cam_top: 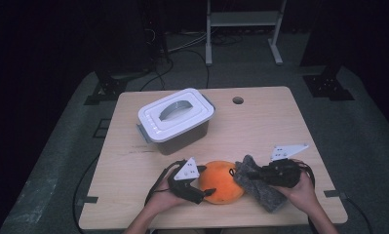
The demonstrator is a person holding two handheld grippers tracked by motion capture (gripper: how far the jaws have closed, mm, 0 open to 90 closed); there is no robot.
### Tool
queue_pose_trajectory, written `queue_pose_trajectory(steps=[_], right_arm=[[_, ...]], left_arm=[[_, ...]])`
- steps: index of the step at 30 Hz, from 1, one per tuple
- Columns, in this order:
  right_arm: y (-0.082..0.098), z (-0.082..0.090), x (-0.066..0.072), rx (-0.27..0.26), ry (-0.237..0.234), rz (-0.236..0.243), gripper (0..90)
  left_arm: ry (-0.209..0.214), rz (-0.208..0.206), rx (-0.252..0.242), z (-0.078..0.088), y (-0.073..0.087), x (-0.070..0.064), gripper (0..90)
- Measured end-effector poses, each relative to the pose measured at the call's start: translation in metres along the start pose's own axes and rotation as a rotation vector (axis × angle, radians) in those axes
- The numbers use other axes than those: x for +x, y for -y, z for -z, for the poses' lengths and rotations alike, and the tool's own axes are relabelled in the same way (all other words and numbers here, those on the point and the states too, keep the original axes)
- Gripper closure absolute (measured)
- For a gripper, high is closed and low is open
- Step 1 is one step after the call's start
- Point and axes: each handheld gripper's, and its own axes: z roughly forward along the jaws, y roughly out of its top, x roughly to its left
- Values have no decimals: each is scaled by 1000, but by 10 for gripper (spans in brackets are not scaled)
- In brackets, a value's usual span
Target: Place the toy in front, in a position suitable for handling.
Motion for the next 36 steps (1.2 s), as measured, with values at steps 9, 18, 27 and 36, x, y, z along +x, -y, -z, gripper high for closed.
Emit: queue_pose_trajectory(steps=[9, 18, 27, 36], right_arm=[[-15, -19, 16, -6, -63, 49, 783], [-8, -16, 8, -3, -61, 32, 781], [-2, -9, -3, -4, -9, -9, 783], [-24, -20, 37, 12, -14, 158, 781]], left_arm=[[-33, 4, -26, -1, -8, 0, 18], [6, -36, -17, -9, -8, -2, 69], [-7, -81, 9, -7, -9, -7, 128], [-8, 70, -8, -15, -15, 9, 164]])
